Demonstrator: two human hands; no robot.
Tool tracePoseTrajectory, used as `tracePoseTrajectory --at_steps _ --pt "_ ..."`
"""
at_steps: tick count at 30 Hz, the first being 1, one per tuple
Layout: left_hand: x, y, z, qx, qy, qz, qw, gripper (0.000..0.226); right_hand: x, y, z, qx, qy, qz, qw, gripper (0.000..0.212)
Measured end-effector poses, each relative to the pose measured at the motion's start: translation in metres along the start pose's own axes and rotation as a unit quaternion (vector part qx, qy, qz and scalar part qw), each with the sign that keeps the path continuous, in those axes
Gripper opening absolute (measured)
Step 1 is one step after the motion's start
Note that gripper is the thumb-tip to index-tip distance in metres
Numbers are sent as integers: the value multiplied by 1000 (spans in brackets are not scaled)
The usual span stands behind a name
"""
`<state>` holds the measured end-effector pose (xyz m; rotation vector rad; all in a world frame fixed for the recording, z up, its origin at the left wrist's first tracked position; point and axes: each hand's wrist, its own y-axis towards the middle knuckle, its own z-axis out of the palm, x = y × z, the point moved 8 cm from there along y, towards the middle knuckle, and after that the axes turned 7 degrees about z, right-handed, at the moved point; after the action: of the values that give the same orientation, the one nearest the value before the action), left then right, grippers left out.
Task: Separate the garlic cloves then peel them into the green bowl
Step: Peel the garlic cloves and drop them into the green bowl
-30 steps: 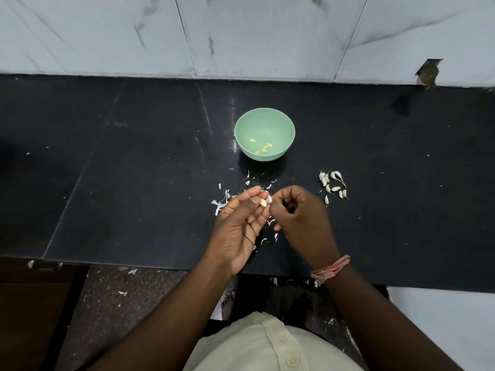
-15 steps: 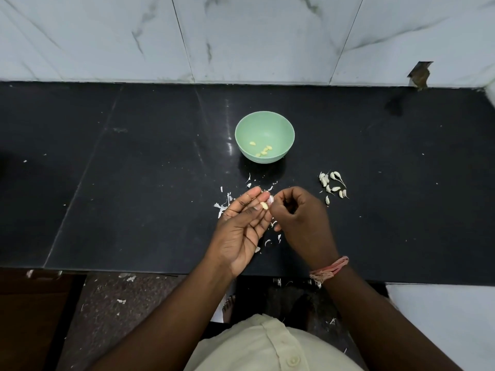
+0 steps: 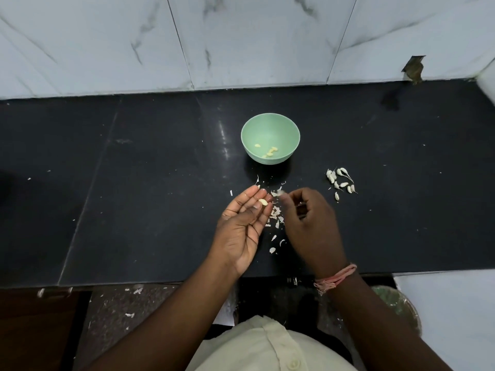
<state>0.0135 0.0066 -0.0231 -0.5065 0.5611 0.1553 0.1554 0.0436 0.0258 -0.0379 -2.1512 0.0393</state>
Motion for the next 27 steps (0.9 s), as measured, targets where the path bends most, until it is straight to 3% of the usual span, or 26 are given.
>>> tracePoseTrajectory --at_steps 3,8,12,27 --pt "-3 0 0 -5 32 22 999 33 5 -3 0 8 8 -39 999 10" --pt "0 -3 7 -5 67 46 997 31 9 -2 -2 35 91 -33 995 29" --pt "5 -4 11 -18 76 56 995 31 10 4 -6 42 127 -26 991 30" --pt "24 -9 25 -35 54 55 996 34 -20 29 -8 140 273 96 947 20"
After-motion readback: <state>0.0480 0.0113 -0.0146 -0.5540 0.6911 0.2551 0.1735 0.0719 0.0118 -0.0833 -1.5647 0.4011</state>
